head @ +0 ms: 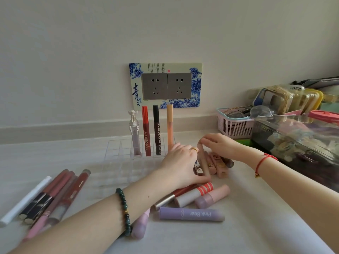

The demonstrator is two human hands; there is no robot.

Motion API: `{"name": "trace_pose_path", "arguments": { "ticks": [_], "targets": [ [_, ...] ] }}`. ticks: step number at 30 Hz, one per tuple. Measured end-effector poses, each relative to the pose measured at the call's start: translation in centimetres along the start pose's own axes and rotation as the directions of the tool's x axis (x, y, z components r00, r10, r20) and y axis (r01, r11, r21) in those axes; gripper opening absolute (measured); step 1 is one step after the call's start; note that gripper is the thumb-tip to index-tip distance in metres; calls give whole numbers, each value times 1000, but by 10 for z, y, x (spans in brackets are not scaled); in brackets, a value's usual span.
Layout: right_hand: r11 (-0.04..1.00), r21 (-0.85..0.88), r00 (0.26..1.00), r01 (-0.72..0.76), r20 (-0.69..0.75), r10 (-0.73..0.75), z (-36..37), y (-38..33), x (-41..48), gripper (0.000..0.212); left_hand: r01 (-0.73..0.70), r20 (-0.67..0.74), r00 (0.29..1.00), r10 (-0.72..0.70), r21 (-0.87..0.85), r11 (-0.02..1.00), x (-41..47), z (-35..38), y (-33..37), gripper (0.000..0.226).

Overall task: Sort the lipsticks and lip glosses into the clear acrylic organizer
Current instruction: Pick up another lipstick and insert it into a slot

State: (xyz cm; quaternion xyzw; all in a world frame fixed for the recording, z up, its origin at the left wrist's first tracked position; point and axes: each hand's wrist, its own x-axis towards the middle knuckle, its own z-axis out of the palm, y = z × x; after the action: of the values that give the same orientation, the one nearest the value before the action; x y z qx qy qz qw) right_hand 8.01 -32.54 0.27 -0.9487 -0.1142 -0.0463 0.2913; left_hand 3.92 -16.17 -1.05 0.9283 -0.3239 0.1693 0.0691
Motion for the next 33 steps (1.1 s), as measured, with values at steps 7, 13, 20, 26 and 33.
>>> {"name": "trace_pose_path", "arguments": {
  "ticks": [7, 13, 20, 26, 33],
  "targets": [
    [944, 307, 986, 124, -142, -84, -27, -16, -15, 5, -26, -67, 998, 22, -56, 998, -3, -4, 0, 65],
    [853, 483, 978, 197, -155, -138, -44, -44, -31, 18, 7, -62, 998, -34, -389, 921, -8, -13, 0, 51],
    [843, 423, 942, 332, -188, -276, -55, -84, -39, 21, 80, -54, 967, -248, -863, 500, -10, -32, -10, 15],
    [842, 336, 905, 422, -205, -372, -58, -122, -33, 20, 23, -102, 948, -300, -922, 387, -24, -54, -32, 16],
    [823, 313, 880, 475, -180, -439, -47, -164, -20, 21, -8, -140, 933, -330, -928, 372, -51, -76, -71, 6]
  ]
}}
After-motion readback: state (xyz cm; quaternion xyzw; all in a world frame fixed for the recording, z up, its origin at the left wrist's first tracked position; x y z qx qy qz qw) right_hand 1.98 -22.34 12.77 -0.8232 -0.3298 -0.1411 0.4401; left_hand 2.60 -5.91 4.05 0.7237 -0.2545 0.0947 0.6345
